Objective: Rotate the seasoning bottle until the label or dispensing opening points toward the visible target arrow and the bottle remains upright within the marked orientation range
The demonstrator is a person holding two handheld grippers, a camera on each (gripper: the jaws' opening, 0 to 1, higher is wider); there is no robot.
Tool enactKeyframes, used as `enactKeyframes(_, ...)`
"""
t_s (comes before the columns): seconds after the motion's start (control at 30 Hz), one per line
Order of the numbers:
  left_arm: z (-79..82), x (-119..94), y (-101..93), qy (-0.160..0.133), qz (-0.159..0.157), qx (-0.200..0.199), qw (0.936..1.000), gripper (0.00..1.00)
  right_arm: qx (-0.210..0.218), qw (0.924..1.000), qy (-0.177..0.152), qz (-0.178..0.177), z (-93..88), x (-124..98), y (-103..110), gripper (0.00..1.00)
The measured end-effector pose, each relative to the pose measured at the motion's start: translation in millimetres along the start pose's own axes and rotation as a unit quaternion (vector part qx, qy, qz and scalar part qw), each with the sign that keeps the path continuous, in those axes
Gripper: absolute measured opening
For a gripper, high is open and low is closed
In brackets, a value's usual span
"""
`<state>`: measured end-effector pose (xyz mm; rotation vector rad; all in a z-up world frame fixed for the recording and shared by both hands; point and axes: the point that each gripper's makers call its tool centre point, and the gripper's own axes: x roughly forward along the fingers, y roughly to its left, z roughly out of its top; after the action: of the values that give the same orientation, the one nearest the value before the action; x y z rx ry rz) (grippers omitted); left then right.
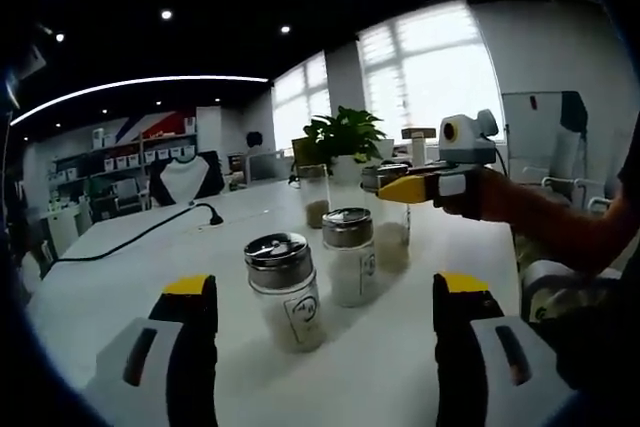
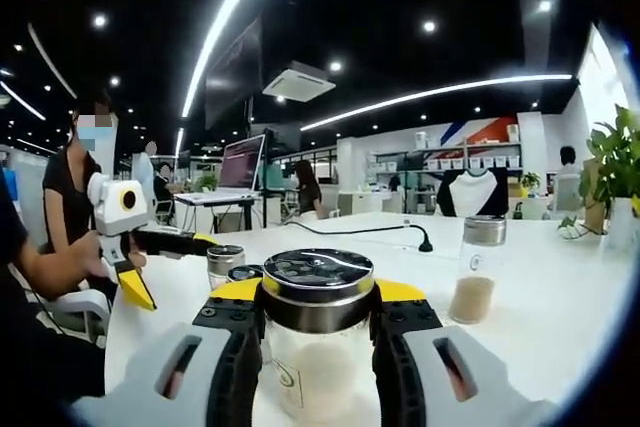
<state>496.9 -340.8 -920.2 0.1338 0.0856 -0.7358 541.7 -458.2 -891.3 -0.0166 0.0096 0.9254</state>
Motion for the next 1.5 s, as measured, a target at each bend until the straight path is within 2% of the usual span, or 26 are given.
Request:
enactKeyframes(0.47, 0.9, -0.9, -0.2, -0.002, 0.002, -0.001, 1.0, 0.94, 0.0, 1.0, 0.007, 0.006, -0.2, 0.6, -0.9, 0.4)
enactKeyframes(0.57, 0.0, -0.7, 1.8, 0.0, 0.004, -0.002, 1.0, 0.94, 0.006, 0.9997, -0.025, 0.006, 12.4, -1.5, -1.4, 0.43)
enactKeyframes(0.67, 1.4, -0.6, 2.7, -0.002, 0.003, -0.002, 1.0, 0.94, 0.006, 0.9993, -0.035, 0.014, 19.6, -5.4, 1.7, 0.43)
enactKeyframes(0.87, 2.1, -0.1, 2.2, -0.003, 0.003, -0.002, 1.0, 0.94, 0.006, 0.9984, -0.056, 0.002, 35.2, -13.8, -2.2, 0.43)
enactKeyframes(1.3, 4.1, -2.5, 6.5, -0.01, 0.003, -0.014, 0.9998, 0.95, 0.0, 0.9978, -0.054, -0.04, 41.1, -18.2, -23.5, 0.41)
enactKeyframes(1.5, 14.3, -4.1, 7.3, -0.037, 0.003, -0.032, 0.9988, 0.96, -0.003, 0.9974, -0.052, -0.05, 45.2, -20.4, -34.0, 0.38)
